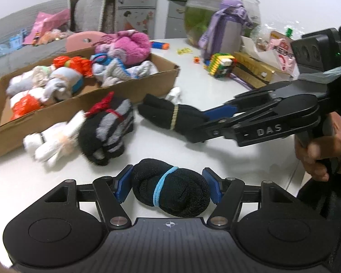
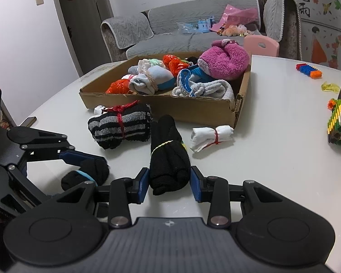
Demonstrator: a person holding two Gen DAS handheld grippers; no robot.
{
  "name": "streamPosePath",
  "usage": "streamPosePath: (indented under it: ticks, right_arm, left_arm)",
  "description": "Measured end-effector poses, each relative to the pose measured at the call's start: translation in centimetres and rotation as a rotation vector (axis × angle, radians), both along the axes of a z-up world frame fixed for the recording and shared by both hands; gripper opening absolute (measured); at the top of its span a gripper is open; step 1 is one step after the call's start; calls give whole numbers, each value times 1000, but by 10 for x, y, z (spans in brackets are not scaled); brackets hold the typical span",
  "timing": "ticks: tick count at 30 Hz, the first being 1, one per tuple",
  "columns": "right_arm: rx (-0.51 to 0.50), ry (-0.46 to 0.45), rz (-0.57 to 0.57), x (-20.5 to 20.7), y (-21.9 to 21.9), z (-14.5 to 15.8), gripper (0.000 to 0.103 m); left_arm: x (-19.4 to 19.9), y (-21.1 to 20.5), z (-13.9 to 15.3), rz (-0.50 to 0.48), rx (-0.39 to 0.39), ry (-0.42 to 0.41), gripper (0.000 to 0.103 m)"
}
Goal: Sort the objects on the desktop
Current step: 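Carry both black socks over the cardboard box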
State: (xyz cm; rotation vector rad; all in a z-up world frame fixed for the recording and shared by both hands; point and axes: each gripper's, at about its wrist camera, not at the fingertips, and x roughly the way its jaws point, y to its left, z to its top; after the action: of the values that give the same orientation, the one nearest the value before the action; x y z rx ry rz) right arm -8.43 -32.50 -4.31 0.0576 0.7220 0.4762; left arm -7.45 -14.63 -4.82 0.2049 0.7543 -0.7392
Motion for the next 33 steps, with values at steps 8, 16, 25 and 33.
streamPosePath:
  ticks: [8,16,25,33]
  right_arm:
    - [16,6,-7,-4,-3,0,35]
    - [54,11,-29,-8,-11,4,35]
    - [58,15,-37,-10,-12,6,35]
    - [-9,2,-37,-9,-4,1,38]
  left_arm:
    - [-3,22,1,155,34,-21,70]
    - [-6,43,5,268,83,-51,70]
    - [-10,56,12,308,89,-72,70]
    - [-8,63,3,330,73,-49,70]
